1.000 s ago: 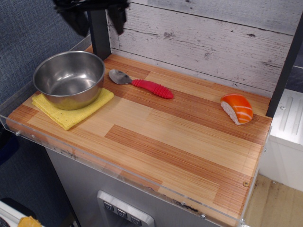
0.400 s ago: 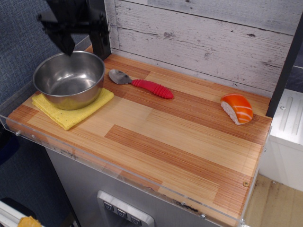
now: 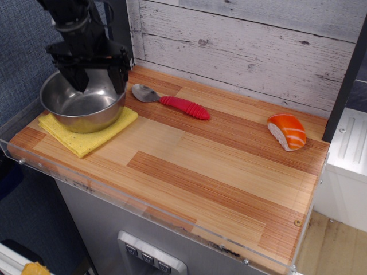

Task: Move the bowl over to the right side of the counter.

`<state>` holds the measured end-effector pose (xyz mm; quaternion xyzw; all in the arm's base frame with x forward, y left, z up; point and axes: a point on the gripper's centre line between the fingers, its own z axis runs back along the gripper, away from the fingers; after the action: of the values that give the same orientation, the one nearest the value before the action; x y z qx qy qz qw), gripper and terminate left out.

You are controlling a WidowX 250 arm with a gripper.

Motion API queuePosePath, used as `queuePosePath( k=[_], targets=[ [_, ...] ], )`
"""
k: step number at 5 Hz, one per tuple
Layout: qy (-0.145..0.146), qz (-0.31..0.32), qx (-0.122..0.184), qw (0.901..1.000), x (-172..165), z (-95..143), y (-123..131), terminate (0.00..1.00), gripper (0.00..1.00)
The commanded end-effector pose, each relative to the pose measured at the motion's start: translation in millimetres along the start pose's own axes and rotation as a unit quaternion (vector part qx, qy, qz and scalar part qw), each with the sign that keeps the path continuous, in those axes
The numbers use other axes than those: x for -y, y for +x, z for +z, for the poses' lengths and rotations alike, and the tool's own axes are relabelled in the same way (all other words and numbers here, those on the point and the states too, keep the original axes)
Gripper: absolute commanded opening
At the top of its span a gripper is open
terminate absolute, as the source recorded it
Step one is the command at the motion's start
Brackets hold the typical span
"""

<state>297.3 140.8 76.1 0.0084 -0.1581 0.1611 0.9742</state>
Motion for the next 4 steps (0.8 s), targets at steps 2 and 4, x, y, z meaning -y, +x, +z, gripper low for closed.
queuePosePath(
  k=[2,4],
  targets=[
    [-0.001,-0.009,-0.011,0.9999,19,-31,-2,0.0,1.0],
    [-0.008,-0.001,0.001,1.0,18,-30,1,0.0,0.0]
  ],
)
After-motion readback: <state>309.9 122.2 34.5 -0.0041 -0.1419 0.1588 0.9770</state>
